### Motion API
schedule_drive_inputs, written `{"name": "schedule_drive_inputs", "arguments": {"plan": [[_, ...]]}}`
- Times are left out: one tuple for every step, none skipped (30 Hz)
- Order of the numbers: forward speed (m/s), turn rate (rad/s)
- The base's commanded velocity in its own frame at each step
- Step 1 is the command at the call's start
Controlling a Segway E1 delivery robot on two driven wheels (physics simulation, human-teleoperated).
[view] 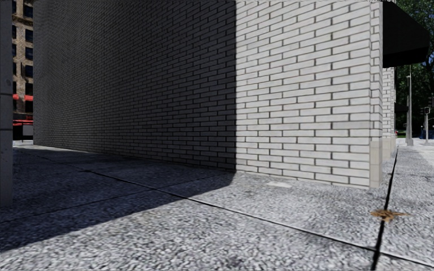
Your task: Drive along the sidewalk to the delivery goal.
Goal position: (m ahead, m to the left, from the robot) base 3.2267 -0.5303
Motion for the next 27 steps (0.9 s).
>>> {"name": "schedule_drive_inputs", "arguments": {"plan": [[1.43,0.0],[1.4,0.0],[1.4,0.0],[1.38,-0.06],[1.36,-0.17],[1.34,-0.26],[1.33,-0.35],[1.33,-0.35],[1.32,-0.44],[1.31,-0.5],[1.31,-0.53],[1.28,-0.54],[1.28,-0.54],[1.25,-0.55],[1.24,-0.55],[1.24,-0.55],[1.24,-0.55],[1.24,-0.55],[1.24,-0.55],[1.24,-0.55],[1.24,-0.55],[1.24,-0.55],[1.24,-0.55],[1.24,-0.55],[1.24,-0.55],[1.24,-0.46],[1.24,-0.37]]}}
